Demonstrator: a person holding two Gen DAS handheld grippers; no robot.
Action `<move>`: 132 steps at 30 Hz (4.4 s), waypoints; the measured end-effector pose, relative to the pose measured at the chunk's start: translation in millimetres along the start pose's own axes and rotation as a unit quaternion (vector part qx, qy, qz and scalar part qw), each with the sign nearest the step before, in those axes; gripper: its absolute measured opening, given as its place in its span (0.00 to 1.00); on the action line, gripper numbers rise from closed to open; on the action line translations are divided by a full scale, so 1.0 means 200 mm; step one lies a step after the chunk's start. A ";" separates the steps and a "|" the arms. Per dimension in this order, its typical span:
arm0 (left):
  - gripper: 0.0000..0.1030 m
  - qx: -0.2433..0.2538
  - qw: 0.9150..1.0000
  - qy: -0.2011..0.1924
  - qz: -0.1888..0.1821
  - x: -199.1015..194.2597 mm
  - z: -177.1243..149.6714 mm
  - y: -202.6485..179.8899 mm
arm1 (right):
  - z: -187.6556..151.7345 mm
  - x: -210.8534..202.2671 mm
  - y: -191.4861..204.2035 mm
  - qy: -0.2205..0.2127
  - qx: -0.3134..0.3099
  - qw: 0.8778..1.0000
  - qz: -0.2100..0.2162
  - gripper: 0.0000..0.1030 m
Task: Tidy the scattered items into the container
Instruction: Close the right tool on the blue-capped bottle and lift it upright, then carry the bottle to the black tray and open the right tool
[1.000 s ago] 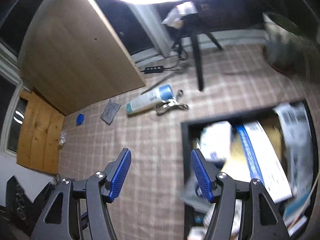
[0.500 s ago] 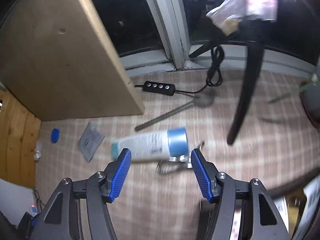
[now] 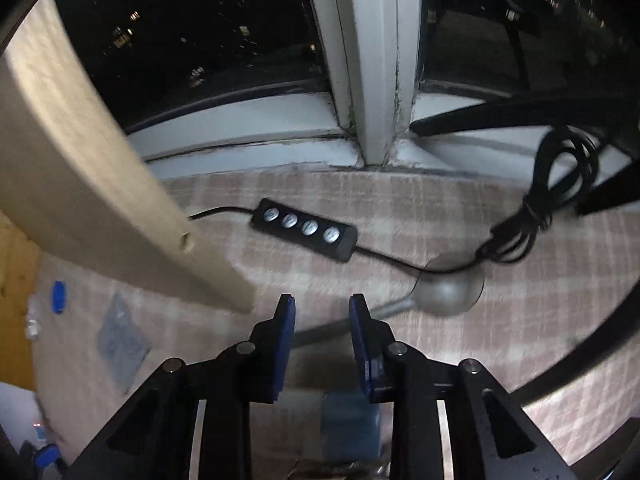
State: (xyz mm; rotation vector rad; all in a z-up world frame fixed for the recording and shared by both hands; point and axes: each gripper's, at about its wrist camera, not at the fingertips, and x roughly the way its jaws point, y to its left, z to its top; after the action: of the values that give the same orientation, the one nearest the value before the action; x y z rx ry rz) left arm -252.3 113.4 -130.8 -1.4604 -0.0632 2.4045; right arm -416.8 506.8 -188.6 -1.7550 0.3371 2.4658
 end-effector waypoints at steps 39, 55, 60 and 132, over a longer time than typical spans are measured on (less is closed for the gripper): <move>0.77 0.023 0.999 -0.002 -0.022 -0.21 -0.35 -0.07 | -1.28 -0.48 0.39 0.118 -0.013 0.976 0.184 0.22; 0.64 0.113 0.988 0.093 -0.057 0.15 -0.41 -0.31 | -1.71 -0.58 0.34 0.101 0.035 0.980 0.168 0.23; 0.63 0.117 0.983 0.111 -0.086 0.14 -0.49 -0.32 | -1.72 -0.51 0.33 0.094 0.062 0.979 0.167 0.23; 0.63 0.270 0.927 0.070 -0.252 0.14 -0.20 -2.26 | -1.83 -1.29 -1.09 -0.095 0.302 0.933 0.170 0.38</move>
State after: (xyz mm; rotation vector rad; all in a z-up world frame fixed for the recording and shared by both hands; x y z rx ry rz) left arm -114.2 544.0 -81.2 -1.1691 0.2164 1.7146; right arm 51.4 645.1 -86.4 -1.2668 1.3097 2.3291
